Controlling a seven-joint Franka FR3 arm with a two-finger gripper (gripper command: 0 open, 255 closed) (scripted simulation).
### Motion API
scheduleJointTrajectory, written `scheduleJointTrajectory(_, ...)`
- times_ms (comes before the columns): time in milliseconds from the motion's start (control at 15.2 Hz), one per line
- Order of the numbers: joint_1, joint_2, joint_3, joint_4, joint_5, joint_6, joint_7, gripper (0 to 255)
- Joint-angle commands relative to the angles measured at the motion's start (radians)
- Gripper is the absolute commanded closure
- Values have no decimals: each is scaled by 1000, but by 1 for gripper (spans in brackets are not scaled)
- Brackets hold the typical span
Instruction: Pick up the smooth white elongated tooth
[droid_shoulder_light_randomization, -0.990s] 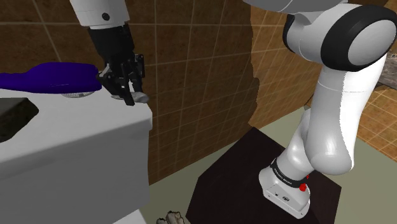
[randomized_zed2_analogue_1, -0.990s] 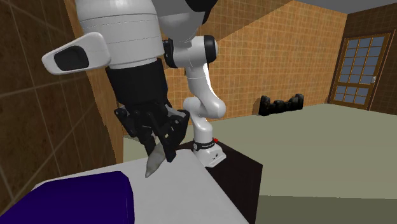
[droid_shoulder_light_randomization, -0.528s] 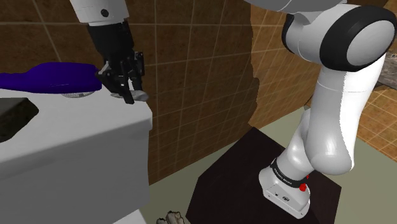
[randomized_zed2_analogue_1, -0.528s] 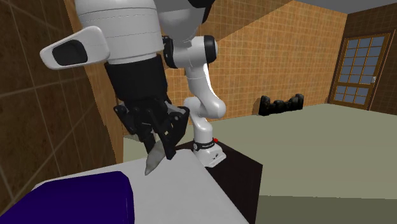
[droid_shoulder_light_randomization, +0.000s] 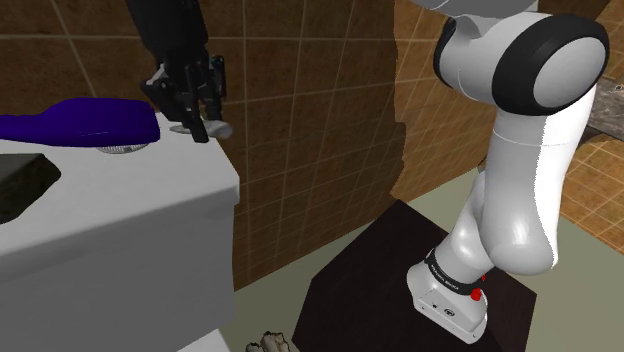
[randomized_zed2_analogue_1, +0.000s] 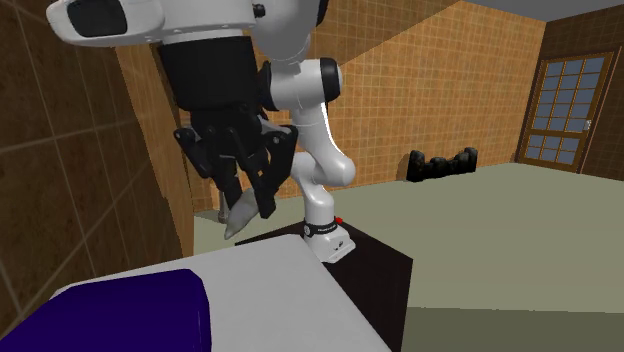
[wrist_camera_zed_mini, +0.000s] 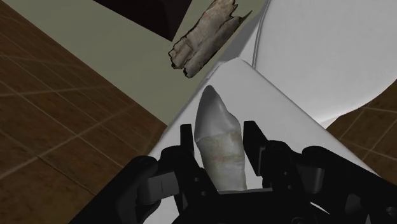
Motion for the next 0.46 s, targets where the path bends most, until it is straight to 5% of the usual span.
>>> scheduleJointTrajectory(0,14,28,0,76,-11,-48,5,255)
scheduleJointTrajectory(396,47,87,-1,228,-33,-143,14,255)
